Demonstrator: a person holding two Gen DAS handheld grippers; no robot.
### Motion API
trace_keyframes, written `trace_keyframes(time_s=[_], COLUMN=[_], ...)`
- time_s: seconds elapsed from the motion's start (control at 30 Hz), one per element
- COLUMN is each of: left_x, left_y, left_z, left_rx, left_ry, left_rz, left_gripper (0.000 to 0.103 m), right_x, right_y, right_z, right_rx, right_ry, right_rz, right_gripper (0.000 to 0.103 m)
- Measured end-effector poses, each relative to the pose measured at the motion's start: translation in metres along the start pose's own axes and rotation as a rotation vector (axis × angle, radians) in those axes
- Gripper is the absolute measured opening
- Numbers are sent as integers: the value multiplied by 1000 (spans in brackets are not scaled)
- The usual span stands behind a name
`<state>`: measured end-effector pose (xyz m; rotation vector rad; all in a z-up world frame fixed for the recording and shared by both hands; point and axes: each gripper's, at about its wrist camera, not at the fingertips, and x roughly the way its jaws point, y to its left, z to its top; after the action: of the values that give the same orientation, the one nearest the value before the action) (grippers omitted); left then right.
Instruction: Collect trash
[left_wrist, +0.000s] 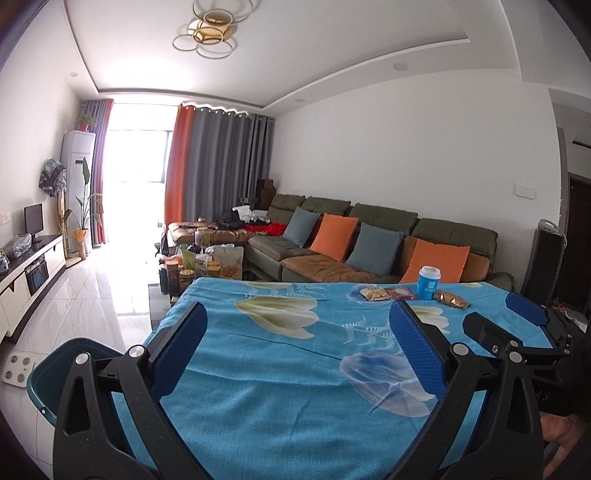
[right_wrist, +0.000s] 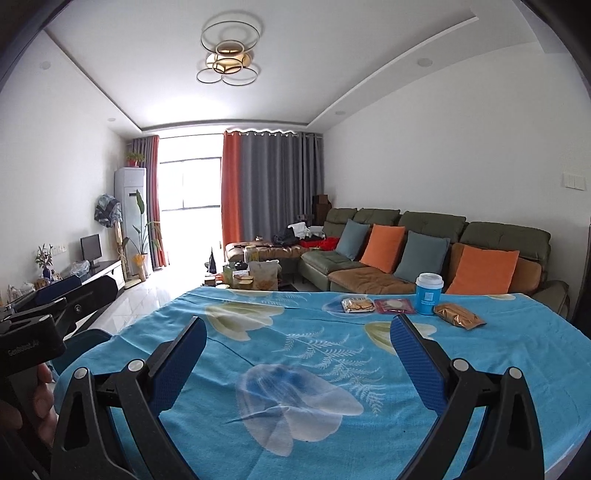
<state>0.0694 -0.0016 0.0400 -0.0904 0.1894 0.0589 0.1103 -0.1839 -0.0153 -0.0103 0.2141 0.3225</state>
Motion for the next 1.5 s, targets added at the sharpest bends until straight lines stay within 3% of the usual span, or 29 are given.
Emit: trace_keyframes(time_s=[0.57, 1.13, 1.5], left_x=[-45, -50, -44], left_y=[6, 5, 6], left_z=[4, -1, -8], left_rx=[20, 34, 29], left_ry=[-126, -112, -72], left_rz=[13, 11, 29], left_gripper=[97, 97, 97], right_x=[-23, -38, -30], right_y=[12, 14, 13], right_z=[-4, -9, -13], right_rx=[-11, -9, -1], right_ry=[-40, -98, -48], right_rz=[-8, -46, -37], right_gripper=[96, 96, 96])
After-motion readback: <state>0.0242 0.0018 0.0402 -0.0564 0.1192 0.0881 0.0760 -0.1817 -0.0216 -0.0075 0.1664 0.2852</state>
